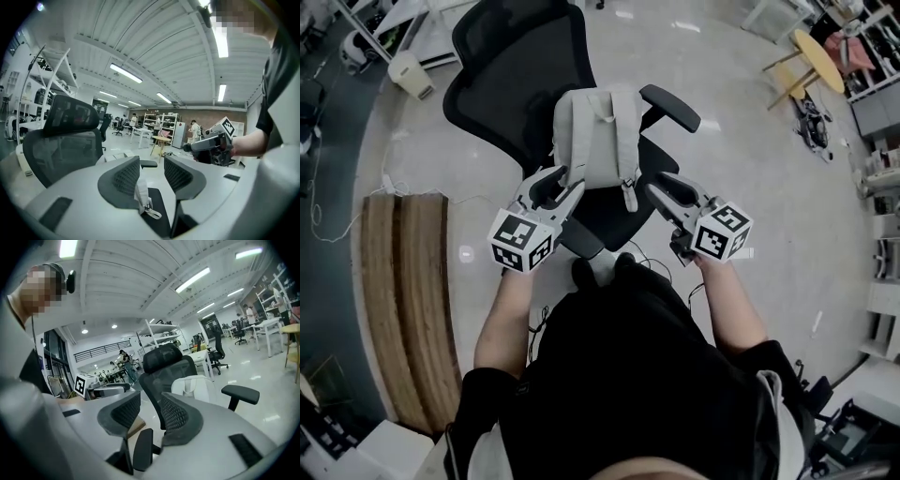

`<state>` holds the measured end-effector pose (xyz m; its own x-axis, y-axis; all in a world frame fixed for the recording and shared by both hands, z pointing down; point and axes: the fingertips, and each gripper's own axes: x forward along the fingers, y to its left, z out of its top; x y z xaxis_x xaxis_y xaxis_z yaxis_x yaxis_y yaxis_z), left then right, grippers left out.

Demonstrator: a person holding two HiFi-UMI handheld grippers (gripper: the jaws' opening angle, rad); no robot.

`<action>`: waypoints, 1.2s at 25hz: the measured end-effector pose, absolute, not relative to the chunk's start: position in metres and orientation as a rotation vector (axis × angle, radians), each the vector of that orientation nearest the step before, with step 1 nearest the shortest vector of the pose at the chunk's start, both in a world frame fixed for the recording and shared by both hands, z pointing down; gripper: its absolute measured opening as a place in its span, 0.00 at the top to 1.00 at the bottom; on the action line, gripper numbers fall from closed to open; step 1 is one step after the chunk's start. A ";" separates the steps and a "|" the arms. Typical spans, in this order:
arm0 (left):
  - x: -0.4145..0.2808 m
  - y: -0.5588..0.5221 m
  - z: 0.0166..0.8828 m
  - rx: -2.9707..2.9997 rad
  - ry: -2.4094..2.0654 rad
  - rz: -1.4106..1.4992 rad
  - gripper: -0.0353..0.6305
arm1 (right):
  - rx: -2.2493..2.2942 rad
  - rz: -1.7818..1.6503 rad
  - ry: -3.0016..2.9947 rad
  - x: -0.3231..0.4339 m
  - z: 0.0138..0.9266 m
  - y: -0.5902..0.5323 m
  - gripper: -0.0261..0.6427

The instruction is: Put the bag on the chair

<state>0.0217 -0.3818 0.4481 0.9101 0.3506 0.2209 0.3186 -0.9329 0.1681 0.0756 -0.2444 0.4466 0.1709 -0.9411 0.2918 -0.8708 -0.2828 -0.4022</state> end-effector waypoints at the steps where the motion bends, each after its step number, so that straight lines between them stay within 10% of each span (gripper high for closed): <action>1: 0.017 -0.378 0.444 2.946 0.517 0.360 0.69 | -2.294 -0.726 1.810 0.069 0.441 -0.243 0.73; 30: -0.076 -0.148 0.340 3.067 0.202 0.330 0.84 | -2.237 -0.271 2.061 -0.004 0.350 0.018 0.89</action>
<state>-0.0760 -0.1480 0.3403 0.9687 0.1353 0.2082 0.1245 -0.9902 0.0640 -0.0038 0.0184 0.3496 0.0748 -0.9947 0.0704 -0.9791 -0.0866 -0.1840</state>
